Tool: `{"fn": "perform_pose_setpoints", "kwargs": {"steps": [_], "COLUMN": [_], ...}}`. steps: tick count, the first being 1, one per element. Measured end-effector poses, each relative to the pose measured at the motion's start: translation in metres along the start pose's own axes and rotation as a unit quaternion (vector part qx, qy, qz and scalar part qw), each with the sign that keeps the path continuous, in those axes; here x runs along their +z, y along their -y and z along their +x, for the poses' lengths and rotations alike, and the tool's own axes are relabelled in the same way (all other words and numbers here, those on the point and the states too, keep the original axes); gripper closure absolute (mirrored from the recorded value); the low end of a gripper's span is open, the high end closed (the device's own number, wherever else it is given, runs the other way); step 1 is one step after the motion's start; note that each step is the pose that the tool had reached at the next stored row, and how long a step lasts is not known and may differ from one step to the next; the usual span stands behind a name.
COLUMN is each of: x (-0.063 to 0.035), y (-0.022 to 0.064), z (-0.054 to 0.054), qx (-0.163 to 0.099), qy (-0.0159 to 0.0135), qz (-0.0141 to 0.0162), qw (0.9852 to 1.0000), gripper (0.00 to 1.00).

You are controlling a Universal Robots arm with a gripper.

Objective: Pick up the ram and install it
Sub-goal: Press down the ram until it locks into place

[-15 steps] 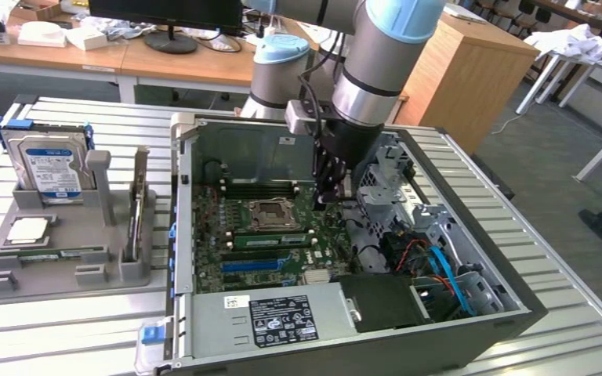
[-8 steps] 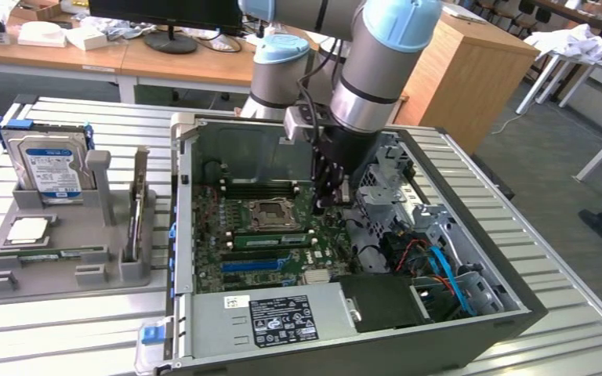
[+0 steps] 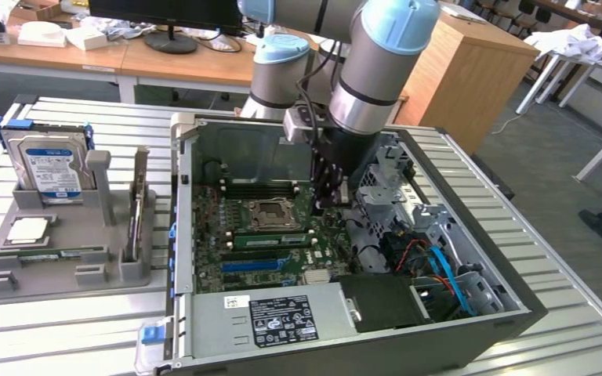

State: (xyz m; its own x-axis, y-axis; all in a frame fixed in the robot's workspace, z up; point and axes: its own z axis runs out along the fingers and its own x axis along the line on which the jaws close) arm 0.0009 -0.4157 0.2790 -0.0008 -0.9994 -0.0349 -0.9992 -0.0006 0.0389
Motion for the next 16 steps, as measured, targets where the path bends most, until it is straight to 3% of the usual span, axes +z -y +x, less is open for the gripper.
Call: {"fn": "perform_pose_setpoints", "kwargs": {"steps": [6, 16], "x": [0.0015, 0.0145], "y": [0.0001, 0.0006], "z": [-0.001, 0.0], "qx": [0.0, 0.0], "qy": [0.0001, 0.0], "qz": [0.0, 0.0], "qw": [1.0, 1.0], "gripper": [0.9, 0.9]}}
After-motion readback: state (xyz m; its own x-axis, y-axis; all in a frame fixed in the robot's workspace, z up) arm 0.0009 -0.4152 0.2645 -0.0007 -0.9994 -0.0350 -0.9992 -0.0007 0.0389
